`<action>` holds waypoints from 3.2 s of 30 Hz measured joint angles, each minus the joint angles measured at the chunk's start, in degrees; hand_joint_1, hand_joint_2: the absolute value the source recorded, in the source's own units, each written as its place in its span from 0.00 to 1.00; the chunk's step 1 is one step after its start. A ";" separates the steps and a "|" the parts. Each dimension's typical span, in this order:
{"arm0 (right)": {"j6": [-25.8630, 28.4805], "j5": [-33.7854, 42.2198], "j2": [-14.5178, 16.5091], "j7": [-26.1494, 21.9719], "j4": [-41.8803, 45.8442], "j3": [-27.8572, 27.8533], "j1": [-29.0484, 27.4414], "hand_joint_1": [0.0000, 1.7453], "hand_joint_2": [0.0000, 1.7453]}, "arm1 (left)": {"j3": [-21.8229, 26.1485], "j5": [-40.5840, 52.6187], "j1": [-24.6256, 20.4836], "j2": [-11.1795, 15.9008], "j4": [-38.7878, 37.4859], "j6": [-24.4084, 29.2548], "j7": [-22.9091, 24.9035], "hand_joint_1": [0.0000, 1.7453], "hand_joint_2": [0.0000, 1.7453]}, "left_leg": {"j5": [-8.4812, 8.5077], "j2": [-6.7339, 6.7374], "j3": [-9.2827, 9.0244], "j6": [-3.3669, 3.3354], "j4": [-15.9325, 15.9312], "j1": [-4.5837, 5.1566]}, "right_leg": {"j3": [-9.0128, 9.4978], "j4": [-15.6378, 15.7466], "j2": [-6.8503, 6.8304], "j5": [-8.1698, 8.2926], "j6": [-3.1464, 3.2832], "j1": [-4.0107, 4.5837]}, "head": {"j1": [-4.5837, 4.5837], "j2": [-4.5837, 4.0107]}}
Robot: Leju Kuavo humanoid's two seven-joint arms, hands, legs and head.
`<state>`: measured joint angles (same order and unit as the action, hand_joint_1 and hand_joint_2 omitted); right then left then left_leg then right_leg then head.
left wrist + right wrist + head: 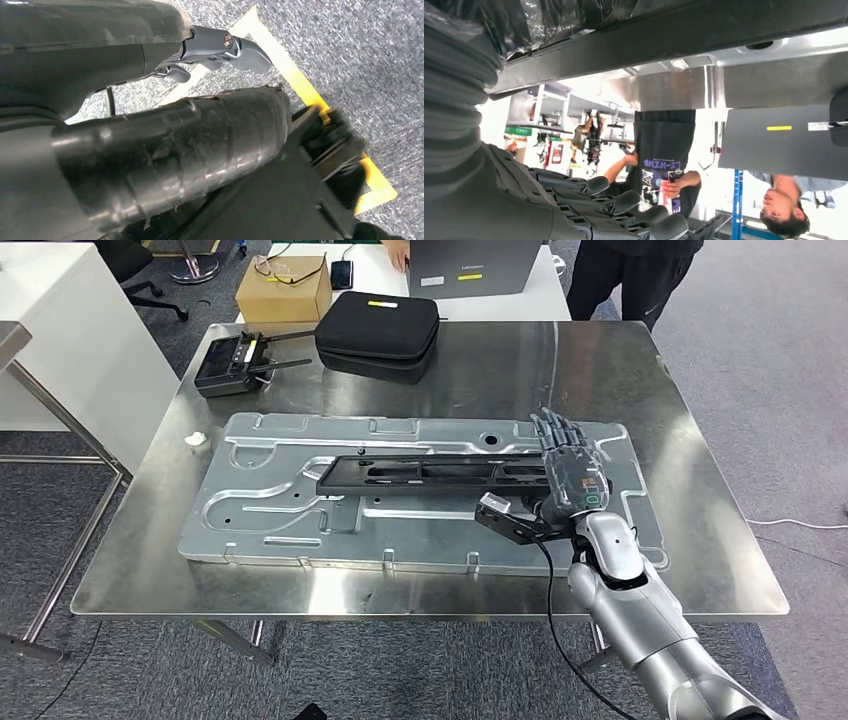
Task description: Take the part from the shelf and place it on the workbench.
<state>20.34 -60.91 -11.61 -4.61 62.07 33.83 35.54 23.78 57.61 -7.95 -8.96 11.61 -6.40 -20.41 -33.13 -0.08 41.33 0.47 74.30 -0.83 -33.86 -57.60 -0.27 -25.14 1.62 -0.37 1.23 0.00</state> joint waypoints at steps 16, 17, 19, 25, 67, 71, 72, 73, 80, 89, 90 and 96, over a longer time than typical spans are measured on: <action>-0.31 -0.02 -0.54 0.18 0.58 -0.17 -0.98 0.00 1.00 | 0.04 -0.12 -0.03 0.04 0.00 0.10 0.00 0.00 0.00 | 8.17 -0.07 -7.27 -2.68 -16.46 -0.13 | -7.95 -16.52 0.31 -7.24 -3.47 -0.58 | -0.06 0.00; -0.31 0.00 -0.54 0.17 0.52 -0.17 -1.11 0.00 1.00 | 0.05 -0.24 -0.03 0.03 0.00 -0.02 0.17 0.00 0.00 | 8.10 -0.12 -7.29 -2.59 -16.36 -0.14 | -7.19 -14.61 0.30 -5.58 -3.49 -0.71 | -0.05 0.00; -0.26 0.02 -0.54 0.12 0.45 -0.16 -1.10 0.00 1.00 | 0.10 -0.48 -0.09 -0.01 0.00 -0.26 0.78 0.00 0.00 | 7.92 -0.22 -7.28 -2.22 -16.07 -0.10 | -3.52 -6.92 0.30 -1.66 -3.31 -0.82 | -0.05 0.00; -0.22 0.02 -0.29 0.09 0.10 0.17 -1.32 0.00 1.00 | 0.45 -0.70 -0.17 -0.02 0.00 0.43 2.87 0.00 0.00 | 7.53 -0.31 -6.65 -0.61 -15.40 0.10 | -1.39 -1.30 0.27 0.42 -1.55 -0.50 | -0.02 0.00; -0.15 0.37 0.46 -0.09 -0.80 0.37 -2.06 0.00 1.00 | 0.77 -0.63 -0.31 0.08 0.00 -0.33 2.38 0.00 0.00 | 6.61 -0.06 -8.61 -1.19 -15.54 0.43 | -1.04 -1.17 0.14 0.41 -0.66 0.28 | -0.12 0.00; -0.11 0.38 0.46 -0.09 -0.85 0.36 -2.01 0.00 1.00 | 0.85 -0.63 -0.24 0.13 0.00 -0.22 2.46 0.00 0.00 | 7.52 0.00 -8.42 -2.28 -16.51 0.29 | -1.62 -1.86 0.24 -0.03 -1.88 0.25 | -0.15 0.00; -0.10 0.39 0.46 -0.09 -0.85 0.36 -1.96 0.00 1.00 | 0.87 -0.64 -0.32 0.11 0.00 -0.20 2.48 0.00 0.00 | 7.89 0.05 -8.32 -2.66 -16.81 0.13 | -2.28 -3.51 0.28 -1.42 -2.17 0.20 | -0.19 0.00; -0.09 0.40 0.46 -0.09 -0.86 0.35 -1.96 0.00 1.00 | 0.90 -0.64 -0.38 0.09 0.00 -0.19 2.49 0.00 0.00 | 8.18 0.11 -8.14 -2.90 -16.93 0.06 | -3.37 -6.31 0.31 -3.44 -2.42 0.02 | -0.21 0.00; 0.02 0.45 0.46 -0.03 -1.17 0.34 -2.39 0.00 1.00 | 1.21 -0.67 -0.33 0.10 0.00 -0.10 2.78 0.00 0.00 | 8.86 0.09 -6.32 -2.72 -15.83 0.13 | -1.03 -6.76 0.27 -3.79 -2.99 -0.64 | -0.22 0.00; 0.30 0.55 0.51 -0.05 -1.17 0.33 -2.23 0.00 1.00 | 1.33 -0.72 -0.35 0.11 0.00 0.12 2.88 0.00 0.00 | 3.18 -0.03 -2.37 -0.23 -7.56 0.13 | 0.01 -0.47 -0.06 -0.15 0.05 -0.40 | -0.19 0.00; 0.31 0.57 0.53 -0.07 -1.17 0.34 -2.25 0.00 1.00 | 1.33 -0.68 -0.34 0.11 0.00 0.19 2.90 0.00 0.00 | 0.99 -0.03 -0.98 -0.13 -3.57 0.11 | -0.56 -0.57 -0.08 0.17 0.16 -0.31 | -0.17 0.00; 0.35 0.58 0.57 -0.09 -1.16 0.33 -2.43 0.00 1.00 | 1.33 -0.62 -0.44 0.11 0.00 0.37 2.92 0.00 0.00 | 3.62 -0.05 -8.76 -0.87 -12.51 0.26 | -3.09 -1.74 -0.03 1.54 -0.53 0.04 | -0.20 0.00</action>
<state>20.69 -60.33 -11.04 -4.70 60.91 34.16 33.11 25.11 56.99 -8.40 -8.85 11.61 -6.04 -17.49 -29.50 -0.12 32.57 -0.40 61.79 -0.57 -36.95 -59.33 -0.30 -23.60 1.09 -0.33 1.03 0.00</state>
